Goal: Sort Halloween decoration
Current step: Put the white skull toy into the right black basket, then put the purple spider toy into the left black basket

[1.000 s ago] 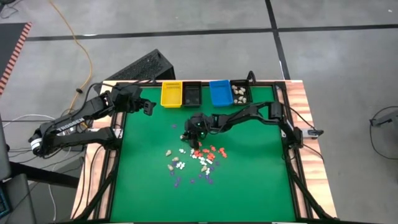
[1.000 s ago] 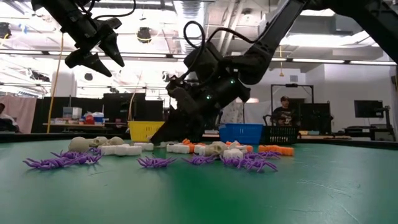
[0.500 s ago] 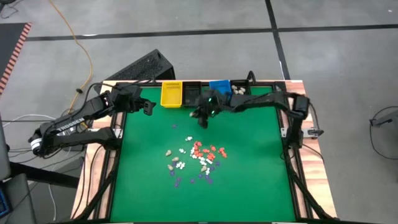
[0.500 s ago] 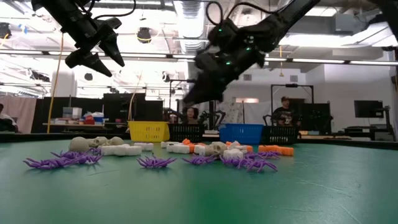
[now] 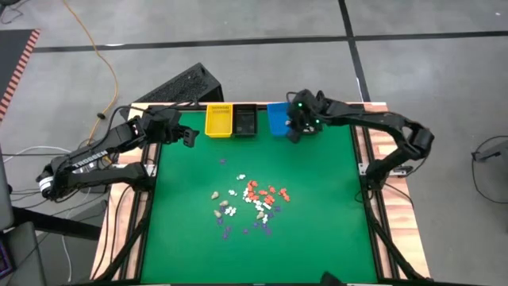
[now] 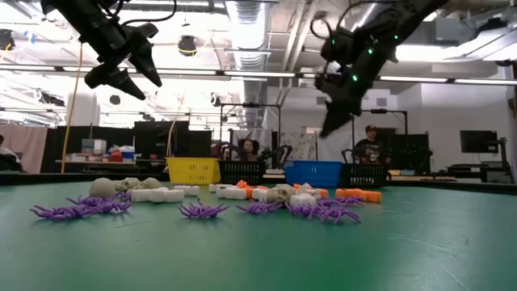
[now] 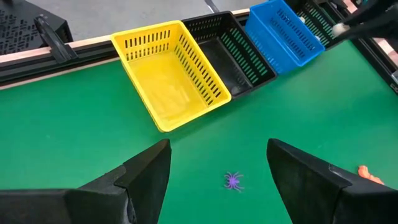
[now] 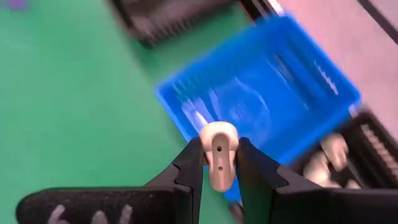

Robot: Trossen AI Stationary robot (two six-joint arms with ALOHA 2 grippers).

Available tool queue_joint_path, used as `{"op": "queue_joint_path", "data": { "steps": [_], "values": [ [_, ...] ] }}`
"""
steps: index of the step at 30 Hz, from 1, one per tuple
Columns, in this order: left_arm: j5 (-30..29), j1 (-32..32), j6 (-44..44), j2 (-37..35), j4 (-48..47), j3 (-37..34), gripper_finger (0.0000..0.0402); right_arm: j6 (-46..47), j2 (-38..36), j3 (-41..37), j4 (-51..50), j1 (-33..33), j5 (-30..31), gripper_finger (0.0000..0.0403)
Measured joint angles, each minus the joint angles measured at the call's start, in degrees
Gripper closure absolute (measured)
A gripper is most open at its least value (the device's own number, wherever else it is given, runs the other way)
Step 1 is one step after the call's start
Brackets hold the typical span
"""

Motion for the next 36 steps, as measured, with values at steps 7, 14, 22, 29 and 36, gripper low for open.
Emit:
{"op": "queue_joint_path", "data": {
  "steps": [7,14,22,29,36],
  "values": [
    [-0.2,0.0,-0.3,0.0,0.0,0.0,0.0145,1.5,0.1,-3.5,-1.3,-3.6,9.7,0.0286],
    [-0.2,0.0,-0.4,0.0,0.0,0.0,0.0145,2.0,0.1,-3.5,-2.0,-7.1,11.2,0.0245],
    [-0.2,0.0,-0.4,0.0,0.0,0.0,0.0145,3.4,0.1,-2.6,-3.1,-7.2,-1.9,0.0193],
    [-0.2,0.0,-0.1,0.0,0.0,0.0,0.0145,7.1,0.1,-2.4,11.3,4.0,-14.7,0.0195],
    [-0.2,0.0,0.1,0.0,0.0,0.0,0.0145,4.3,4.4,-1.4,33.5,18.8,-4.0,0.0206]
  ]
}}
